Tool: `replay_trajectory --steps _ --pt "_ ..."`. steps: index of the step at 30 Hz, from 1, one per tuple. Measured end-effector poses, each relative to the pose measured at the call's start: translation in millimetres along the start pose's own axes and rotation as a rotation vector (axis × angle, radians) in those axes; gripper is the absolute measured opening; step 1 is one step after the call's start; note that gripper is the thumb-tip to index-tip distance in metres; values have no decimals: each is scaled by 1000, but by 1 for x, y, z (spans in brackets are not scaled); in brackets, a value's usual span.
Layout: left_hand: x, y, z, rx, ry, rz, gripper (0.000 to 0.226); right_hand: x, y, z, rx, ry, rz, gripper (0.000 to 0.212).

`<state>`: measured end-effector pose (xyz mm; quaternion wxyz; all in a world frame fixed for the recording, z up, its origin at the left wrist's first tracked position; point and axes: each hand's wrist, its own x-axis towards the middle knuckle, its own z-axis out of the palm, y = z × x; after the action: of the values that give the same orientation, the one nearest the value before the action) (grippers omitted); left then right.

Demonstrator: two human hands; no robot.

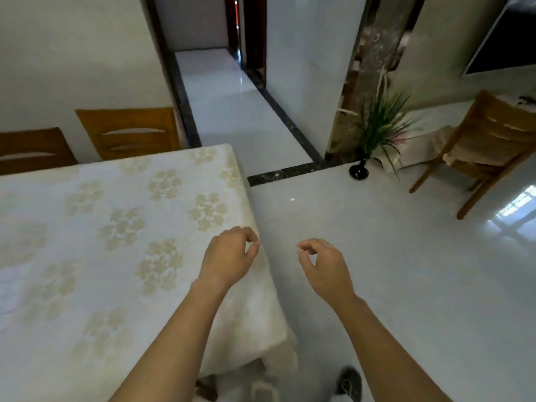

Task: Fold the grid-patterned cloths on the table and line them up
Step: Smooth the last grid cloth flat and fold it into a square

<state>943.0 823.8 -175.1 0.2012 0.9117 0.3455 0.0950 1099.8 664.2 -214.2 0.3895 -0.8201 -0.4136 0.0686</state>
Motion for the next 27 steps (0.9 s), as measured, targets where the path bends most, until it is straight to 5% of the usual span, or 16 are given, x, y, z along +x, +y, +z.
replay_trajectory --steps 8,18,27 --pt "58 57 9 -31 151 -339 27 130 48 -17 113 -314 -220 9" --pt "-28 9 5 -27 448 -907 24 161 -50 75 155 -712 -753 15" --pt "18 -62 8 -85 508 -1024 28 207 -103 139 -20 -805 -919 19"
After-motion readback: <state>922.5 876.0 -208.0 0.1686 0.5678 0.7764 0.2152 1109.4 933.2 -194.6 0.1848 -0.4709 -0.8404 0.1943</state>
